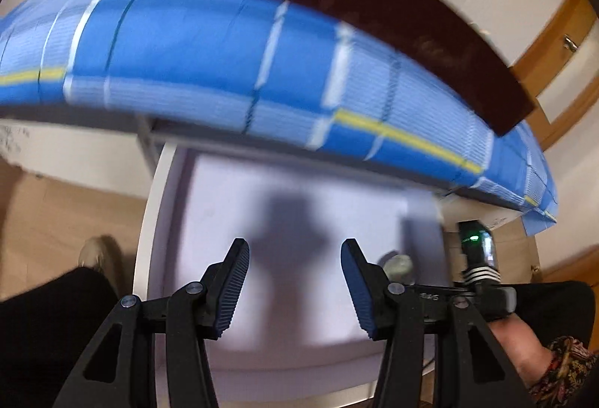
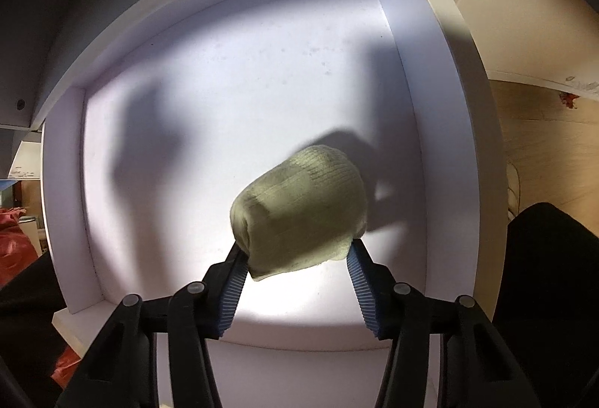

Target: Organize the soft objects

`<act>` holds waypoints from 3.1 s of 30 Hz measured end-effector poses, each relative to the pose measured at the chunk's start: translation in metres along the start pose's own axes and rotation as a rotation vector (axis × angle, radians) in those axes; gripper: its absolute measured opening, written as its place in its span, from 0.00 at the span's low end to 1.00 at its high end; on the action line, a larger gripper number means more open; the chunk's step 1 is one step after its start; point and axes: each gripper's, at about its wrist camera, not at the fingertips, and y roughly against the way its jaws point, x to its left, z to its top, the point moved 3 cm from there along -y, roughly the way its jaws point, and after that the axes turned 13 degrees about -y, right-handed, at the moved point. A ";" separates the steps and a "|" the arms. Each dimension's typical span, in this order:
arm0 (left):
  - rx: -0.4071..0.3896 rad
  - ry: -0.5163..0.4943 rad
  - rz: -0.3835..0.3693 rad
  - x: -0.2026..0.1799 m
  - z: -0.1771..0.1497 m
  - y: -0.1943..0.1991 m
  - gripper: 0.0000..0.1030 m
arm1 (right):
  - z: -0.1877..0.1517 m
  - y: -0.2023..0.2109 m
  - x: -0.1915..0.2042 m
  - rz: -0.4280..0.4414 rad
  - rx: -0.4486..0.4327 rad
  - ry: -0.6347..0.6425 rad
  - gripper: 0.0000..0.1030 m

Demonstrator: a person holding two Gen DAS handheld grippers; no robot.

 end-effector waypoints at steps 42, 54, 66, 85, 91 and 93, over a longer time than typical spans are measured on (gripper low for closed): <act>0.068 0.077 -0.073 0.004 -0.011 -0.032 0.50 | -0.035 -0.036 -0.002 -0.016 0.167 -0.026 0.80; 0.096 0.098 -0.070 0.008 -0.013 -0.044 0.50 | -0.034 -0.026 -0.005 -0.004 0.116 0.019 0.52; 0.078 0.090 -0.079 0.005 -0.013 -0.037 0.50 | -0.044 0.083 -0.007 0.327 0.016 -0.047 0.52; 0.049 0.071 -0.105 -0.002 -0.006 -0.024 0.50 | -0.003 0.307 0.043 0.564 -0.273 0.055 0.52; 0.043 0.086 -0.107 0.000 -0.005 -0.021 0.50 | 0.033 0.312 0.110 0.471 -0.311 0.170 0.52; 0.041 0.098 -0.109 0.002 -0.004 -0.020 0.50 | 0.045 0.298 0.135 0.415 -0.297 0.197 0.52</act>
